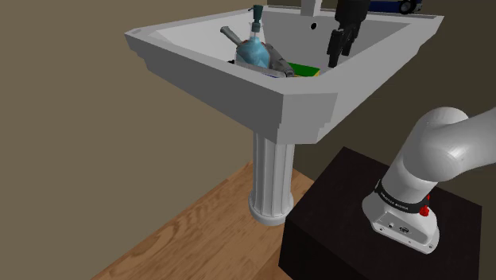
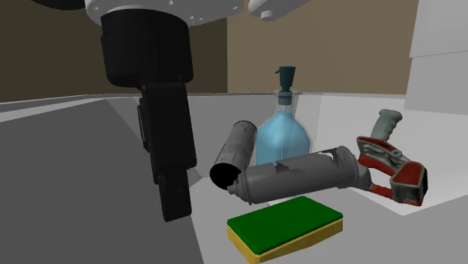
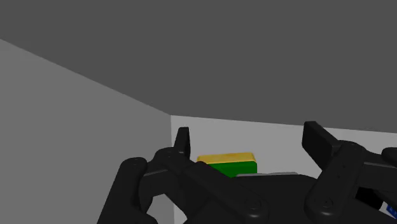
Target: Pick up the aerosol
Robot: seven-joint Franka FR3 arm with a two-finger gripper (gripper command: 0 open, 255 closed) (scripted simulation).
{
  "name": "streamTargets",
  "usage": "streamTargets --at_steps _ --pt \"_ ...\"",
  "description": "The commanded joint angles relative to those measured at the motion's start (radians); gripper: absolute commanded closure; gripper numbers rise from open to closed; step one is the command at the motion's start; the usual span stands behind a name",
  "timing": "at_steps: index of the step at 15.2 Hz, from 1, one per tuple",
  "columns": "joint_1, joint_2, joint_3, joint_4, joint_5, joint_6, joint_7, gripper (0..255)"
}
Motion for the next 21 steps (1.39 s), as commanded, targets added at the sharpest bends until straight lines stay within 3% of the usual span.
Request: streamTargets --at_steps 1,11,21 --pt "0.0 0.0 0.0 0.0 0.0 0.0 0.0 0" --pt "0.143 0.182 0.032 0.07 0.03 0.281 -0.17 0" --pt "0.277 0.341 0.079 0.167 0.062 0.504 -0.349 0"
